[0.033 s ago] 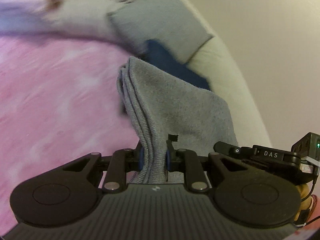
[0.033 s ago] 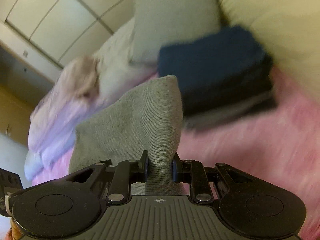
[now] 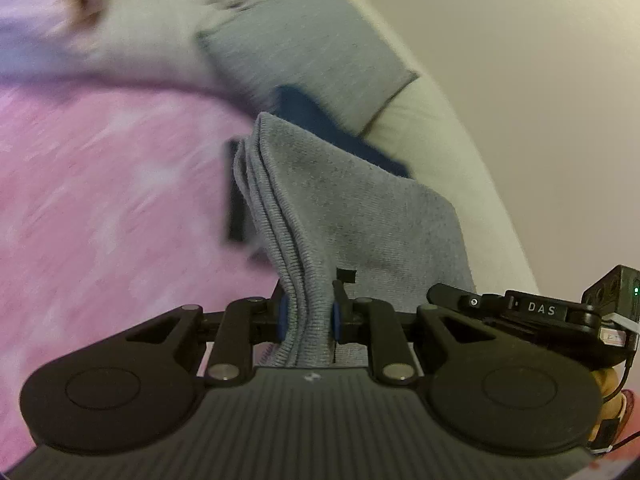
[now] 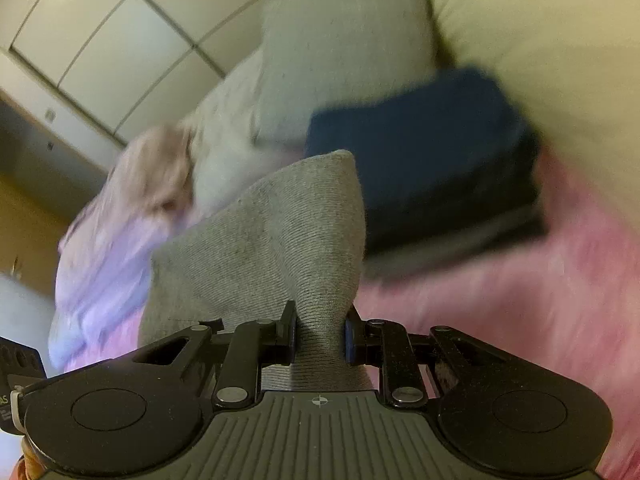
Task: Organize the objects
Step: 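Carry the folded skirt with both grippers toward the clothes stack by the pillow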
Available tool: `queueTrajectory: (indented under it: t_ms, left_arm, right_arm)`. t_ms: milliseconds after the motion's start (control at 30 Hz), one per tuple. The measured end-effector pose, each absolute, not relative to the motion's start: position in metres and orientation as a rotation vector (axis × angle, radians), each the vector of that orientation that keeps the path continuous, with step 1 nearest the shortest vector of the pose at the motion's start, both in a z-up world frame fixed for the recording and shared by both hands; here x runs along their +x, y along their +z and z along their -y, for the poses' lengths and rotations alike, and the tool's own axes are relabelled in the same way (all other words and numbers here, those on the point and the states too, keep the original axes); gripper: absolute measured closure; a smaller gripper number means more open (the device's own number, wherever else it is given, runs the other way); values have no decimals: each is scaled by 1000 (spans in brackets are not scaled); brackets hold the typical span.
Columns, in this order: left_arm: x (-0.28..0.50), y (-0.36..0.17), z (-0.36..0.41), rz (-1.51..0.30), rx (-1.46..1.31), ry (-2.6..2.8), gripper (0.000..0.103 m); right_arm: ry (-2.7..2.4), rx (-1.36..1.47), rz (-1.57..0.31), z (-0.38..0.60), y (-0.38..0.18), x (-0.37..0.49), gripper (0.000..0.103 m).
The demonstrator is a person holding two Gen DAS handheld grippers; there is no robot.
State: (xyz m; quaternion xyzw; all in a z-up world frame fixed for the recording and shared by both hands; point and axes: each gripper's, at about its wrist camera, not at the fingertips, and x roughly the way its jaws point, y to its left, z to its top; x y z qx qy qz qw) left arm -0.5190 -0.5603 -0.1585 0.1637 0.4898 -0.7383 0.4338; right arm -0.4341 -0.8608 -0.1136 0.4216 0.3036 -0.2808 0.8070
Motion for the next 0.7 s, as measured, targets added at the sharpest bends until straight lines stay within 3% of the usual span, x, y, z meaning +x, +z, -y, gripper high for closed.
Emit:
queueTrajectory:
  t_ms: [267, 700]
  left_arm:
    - [-624, -156, 700, -1146, 431, -1882, 87]
    - [-645, -213, 791, -1173, 495, -1795, 87]
  right_arm:
    - [-629, 885, -595, 1007, -114, -417, 85]
    - [-616, 897, -697, 1107, -181, -378, 85]
